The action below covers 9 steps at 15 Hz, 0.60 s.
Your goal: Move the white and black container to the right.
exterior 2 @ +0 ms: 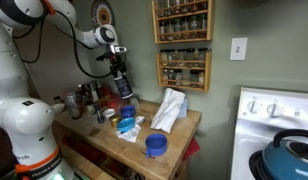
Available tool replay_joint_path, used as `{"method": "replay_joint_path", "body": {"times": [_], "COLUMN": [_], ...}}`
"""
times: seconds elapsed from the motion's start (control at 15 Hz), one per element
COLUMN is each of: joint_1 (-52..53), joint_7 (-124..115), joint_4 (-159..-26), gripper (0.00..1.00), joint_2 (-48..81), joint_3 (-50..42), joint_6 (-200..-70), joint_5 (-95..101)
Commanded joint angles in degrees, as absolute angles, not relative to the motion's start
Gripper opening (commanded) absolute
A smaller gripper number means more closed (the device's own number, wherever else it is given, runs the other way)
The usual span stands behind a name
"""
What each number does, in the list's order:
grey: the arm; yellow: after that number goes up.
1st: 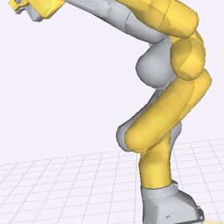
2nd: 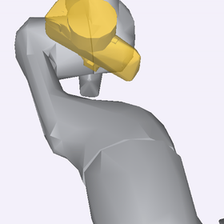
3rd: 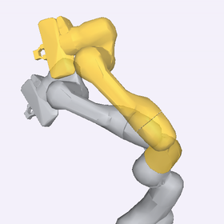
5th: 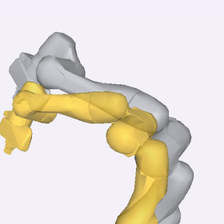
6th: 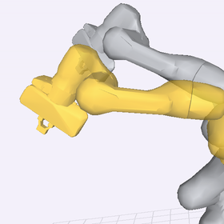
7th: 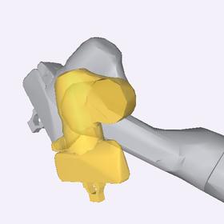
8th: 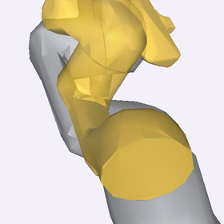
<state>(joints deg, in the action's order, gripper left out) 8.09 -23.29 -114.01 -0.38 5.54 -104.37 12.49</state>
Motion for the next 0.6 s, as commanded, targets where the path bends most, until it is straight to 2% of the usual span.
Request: {"method": "replay_joint_path", "body": {"times": [0.0,0.47,0.53], "joint_1": [6.73,3.07,3.44], "joint_7": [-14.89,12.53,8.09], "joint_4": [-115.8,-115.22,-116.23], "gripper": [0.71,0.71,0.96], "joint_2": [-0.32,1.69,1.58], "joint_3": [5.18,2.46,2.83], "joint_6": [-105.79,-109.57,-109.19], "joint_5": [14.9,13.0,13.35]}}
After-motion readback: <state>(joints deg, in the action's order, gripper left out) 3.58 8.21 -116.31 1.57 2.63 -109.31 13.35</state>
